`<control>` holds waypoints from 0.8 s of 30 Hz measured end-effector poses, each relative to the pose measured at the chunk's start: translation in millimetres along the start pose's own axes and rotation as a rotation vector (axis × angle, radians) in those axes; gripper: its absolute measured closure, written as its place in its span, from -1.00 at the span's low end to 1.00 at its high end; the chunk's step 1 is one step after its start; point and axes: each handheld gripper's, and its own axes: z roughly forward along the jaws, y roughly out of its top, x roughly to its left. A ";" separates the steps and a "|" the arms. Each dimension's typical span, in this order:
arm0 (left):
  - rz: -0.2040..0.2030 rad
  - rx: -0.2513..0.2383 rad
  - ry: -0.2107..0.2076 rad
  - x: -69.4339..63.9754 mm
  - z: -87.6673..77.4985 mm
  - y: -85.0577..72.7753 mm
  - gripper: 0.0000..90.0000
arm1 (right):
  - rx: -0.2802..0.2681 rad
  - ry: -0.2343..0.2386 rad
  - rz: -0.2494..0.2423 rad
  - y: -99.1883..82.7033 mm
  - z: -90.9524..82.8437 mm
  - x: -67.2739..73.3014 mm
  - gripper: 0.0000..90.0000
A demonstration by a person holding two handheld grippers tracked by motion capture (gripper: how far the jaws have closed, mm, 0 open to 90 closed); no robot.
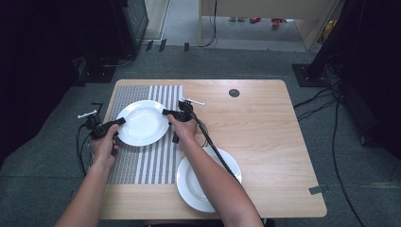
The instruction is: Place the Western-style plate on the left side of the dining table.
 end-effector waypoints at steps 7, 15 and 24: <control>0.076 -0.027 0.015 -9.5 -13.8 3.5 -0.12 | -0.027 -0.019 -0.082 13.0 -18.3 1.8 0.22; 0.133 -0.022 0.012 -22.4 -30.8 3.2 -0.54 | -0.029 0.010 -0.191 28.8 -53.8 9.9 0.02; 0.222 -0.022 0.016 -45.4 -48.3 -6.9 -0.61 | -0.038 0.008 -0.312 31.0 -94.6 20.4 -0.18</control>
